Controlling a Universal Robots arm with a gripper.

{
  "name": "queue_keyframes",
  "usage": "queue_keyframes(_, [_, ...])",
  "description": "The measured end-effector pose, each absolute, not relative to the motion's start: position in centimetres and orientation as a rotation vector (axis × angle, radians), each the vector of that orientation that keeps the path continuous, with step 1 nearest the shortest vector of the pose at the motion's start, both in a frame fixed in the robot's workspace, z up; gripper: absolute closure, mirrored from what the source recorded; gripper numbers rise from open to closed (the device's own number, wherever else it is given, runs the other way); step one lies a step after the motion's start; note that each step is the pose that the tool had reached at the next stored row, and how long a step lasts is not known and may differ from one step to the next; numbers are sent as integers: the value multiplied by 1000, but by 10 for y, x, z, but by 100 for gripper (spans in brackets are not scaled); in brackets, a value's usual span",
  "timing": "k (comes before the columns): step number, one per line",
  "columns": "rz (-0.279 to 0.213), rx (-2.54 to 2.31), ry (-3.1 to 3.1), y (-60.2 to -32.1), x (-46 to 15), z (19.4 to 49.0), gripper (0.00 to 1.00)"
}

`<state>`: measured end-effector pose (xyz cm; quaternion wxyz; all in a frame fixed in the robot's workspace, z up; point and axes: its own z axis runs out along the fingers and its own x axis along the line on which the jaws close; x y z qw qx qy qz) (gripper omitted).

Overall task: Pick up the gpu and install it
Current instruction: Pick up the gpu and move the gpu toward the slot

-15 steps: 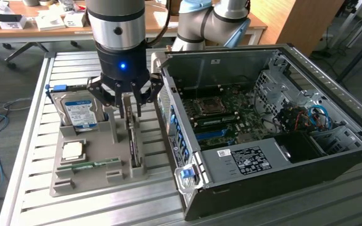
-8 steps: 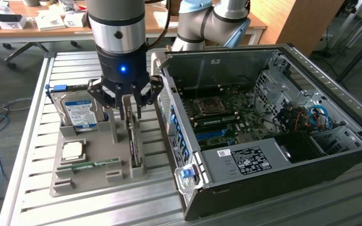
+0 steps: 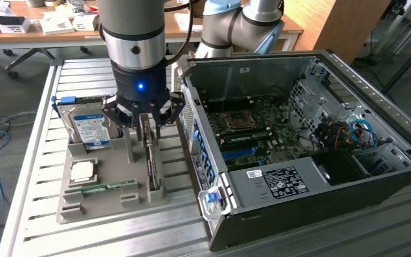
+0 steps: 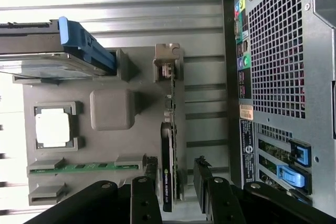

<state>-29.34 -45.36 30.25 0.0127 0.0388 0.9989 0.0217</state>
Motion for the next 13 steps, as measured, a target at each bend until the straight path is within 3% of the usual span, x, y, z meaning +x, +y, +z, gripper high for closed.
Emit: queue_keyframes(13, [68, 121, 3113, -454, -293, 283, 59])
